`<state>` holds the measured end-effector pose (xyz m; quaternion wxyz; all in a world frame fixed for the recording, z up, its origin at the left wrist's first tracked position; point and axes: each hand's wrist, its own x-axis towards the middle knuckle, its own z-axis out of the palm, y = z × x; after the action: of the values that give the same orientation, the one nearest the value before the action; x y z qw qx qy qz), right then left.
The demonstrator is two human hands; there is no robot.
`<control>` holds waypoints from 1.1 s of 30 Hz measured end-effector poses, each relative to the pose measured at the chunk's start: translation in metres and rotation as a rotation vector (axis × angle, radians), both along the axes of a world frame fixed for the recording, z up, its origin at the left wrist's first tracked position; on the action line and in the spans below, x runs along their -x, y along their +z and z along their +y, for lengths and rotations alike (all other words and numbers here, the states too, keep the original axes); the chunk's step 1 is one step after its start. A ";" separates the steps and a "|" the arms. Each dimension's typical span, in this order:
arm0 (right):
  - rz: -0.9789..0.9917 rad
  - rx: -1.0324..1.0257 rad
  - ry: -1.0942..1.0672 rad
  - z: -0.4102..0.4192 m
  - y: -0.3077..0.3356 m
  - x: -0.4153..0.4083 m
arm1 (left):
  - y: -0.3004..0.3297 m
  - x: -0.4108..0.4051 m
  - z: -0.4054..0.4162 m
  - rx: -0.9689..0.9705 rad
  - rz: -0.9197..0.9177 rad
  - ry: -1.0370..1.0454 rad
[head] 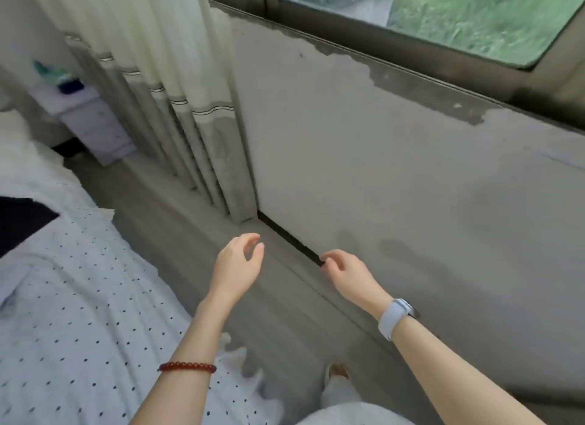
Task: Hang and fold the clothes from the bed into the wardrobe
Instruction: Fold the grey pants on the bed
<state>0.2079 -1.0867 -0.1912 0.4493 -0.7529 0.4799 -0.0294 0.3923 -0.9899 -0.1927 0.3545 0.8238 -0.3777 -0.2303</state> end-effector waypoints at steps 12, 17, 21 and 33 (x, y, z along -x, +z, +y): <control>0.019 0.017 0.583 -0.084 0.009 -0.223 | 0.011 -0.130 -0.015 -0.076 -0.006 0.522; 0.009 0.049 0.788 -0.064 0.005 -0.351 | 0.006 -0.228 0.033 -0.069 0.011 0.762; 0.001 0.066 0.903 -0.023 0.005 -0.488 | 0.003 -0.337 0.081 -0.041 -0.002 0.888; 0.060 -0.047 1.278 0.123 -0.026 -0.758 | -0.053 -0.541 0.237 -0.307 0.000 1.387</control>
<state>0.9662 -0.9635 -0.2171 0.3808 -0.8811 -0.0507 0.2759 0.9328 -0.7528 -0.2460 0.2993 0.9150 0.2707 -0.0020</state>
